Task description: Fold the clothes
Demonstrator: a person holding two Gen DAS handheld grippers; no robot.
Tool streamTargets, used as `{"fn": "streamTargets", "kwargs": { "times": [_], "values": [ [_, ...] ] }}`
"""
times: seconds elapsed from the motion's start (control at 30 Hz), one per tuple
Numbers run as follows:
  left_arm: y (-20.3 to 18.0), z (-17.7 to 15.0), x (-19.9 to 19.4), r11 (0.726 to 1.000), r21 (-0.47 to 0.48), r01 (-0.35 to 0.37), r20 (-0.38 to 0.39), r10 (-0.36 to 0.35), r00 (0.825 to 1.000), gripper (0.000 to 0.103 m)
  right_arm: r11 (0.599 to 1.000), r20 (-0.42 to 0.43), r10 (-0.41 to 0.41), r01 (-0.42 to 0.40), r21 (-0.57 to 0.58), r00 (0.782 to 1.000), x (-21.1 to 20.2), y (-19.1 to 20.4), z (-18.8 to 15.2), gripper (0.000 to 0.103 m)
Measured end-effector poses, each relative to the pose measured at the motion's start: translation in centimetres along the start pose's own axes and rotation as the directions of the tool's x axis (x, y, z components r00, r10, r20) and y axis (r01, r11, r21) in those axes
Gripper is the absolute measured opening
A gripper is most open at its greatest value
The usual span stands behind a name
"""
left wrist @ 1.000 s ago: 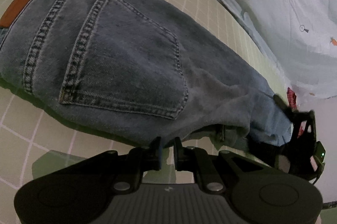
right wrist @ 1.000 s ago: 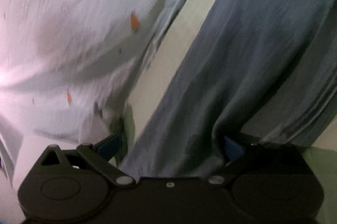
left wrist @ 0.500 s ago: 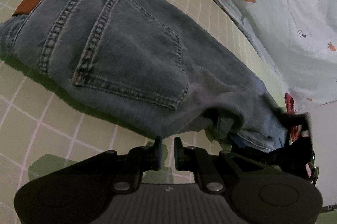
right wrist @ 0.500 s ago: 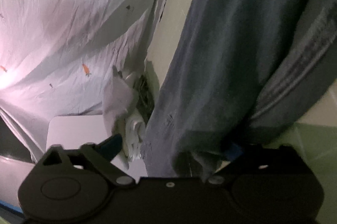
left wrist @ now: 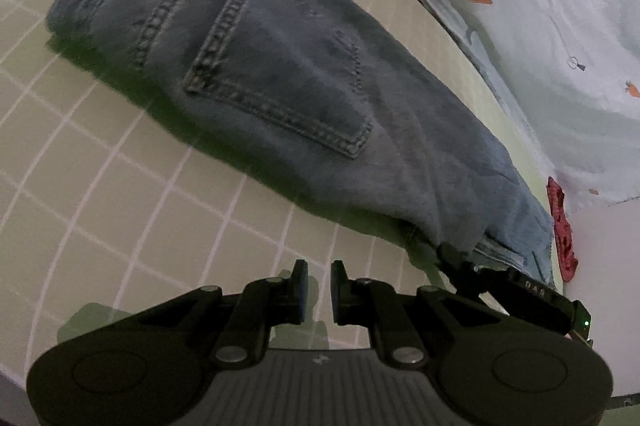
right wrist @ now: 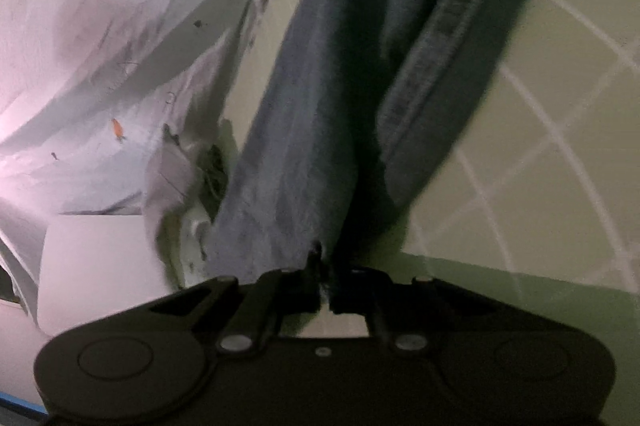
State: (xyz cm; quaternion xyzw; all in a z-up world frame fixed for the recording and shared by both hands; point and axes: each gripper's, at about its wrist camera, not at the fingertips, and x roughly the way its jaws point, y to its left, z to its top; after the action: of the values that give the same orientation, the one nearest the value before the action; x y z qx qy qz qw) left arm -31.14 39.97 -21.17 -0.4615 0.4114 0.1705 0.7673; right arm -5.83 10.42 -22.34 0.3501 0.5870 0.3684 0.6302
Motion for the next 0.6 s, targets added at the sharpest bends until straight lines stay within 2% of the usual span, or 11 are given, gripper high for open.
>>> {"fn": "streamTargets", "kwargs": {
  "times": [0.2, 0.3, 0.37, 0.47, 0.53, 0.6],
  "values": [
    [-1.2, -1.5, 0.4, 1.000, 0.006, -0.025, -0.007, 0.025, 1.000, 0.020, 0.992, -0.063, -0.076, 0.069, -0.109, 0.995, -0.7, 0.5, -0.7, 0.002],
    [-2.6, -2.2, 0.9, 0.999, 0.031, -0.027, -0.013, 0.027, 1.000, 0.023, 0.983, -0.065, -0.097, 0.085, -0.163, 0.993, -1.9, 1.1, -0.7, 0.006],
    [-3.9, -2.5, 1.5, 0.999, 0.048, -0.022, -0.016, 0.023, 1.000, 0.026, 0.976, -0.035, -0.116, 0.107, -0.192, 0.993, -3.6, 1.4, -0.2, 0.021],
    [-6.6, -2.6, 2.8, 0.993, 0.118, -0.025, -0.018, 0.028, 0.999, 0.028, 0.965, 0.033, -0.154, 0.157, -0.211, 0.988, -6.7, 1.3, 1.1, 0.031],
    [-8.7, -2.7, 3.8, 0.979, 0.198, -0.045, -0.008, 0.048, 0.999, 0.033, 0.959, 0.074, -0.176, 0.188, -0.211, 0.982, -9.2, 0.5, 1.7, 0.041],
    [-10.6, -2.7, 4.8, 0.963, 0.257, -0.082, 0.006, 0.083, 0.997, 0.034, 0.951, 0.115, -0.207, 0.227, -0.209, 0.972, -11.5, -0.2, 2.7, 0.046]
  ]
}}
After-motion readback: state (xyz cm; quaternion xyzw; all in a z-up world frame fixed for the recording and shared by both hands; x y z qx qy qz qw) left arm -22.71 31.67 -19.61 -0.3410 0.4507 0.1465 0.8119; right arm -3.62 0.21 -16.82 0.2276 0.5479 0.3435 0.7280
